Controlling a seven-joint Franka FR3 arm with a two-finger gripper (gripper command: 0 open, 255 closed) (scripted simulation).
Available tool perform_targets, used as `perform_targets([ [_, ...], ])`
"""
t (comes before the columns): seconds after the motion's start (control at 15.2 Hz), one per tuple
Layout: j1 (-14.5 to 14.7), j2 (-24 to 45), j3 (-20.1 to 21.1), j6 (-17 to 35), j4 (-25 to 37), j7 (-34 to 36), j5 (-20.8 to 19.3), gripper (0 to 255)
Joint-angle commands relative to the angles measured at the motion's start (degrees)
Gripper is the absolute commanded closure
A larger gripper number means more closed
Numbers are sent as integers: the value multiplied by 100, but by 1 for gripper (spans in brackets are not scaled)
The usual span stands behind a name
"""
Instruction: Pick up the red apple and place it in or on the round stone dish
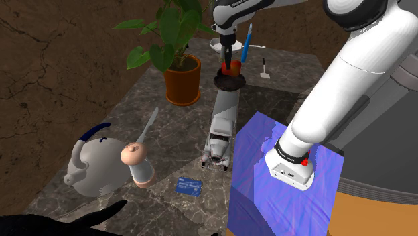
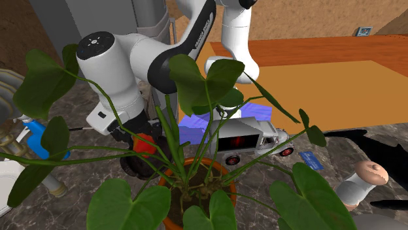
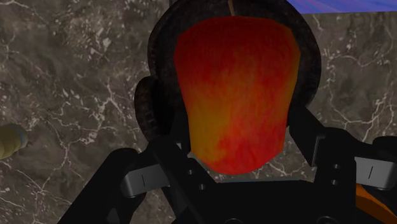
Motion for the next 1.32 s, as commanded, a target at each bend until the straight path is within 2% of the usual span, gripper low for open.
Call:
perform_targets([
  [0.0,-1,-3,-1,17,-17,2,-2,255],
  [0.26,-1,-3,-1,17,-17,2,-2,255],
  [0.33,-1,-3,-1,17,-17,2,-2,0],
  [0.66,-1,-3,-1,16,-16,2,-2,0],
  [0.92,45,-89,51,-711,622,-5,25,0],
  [1.25,45,-89,51,-711,622,-5,25,0],
])
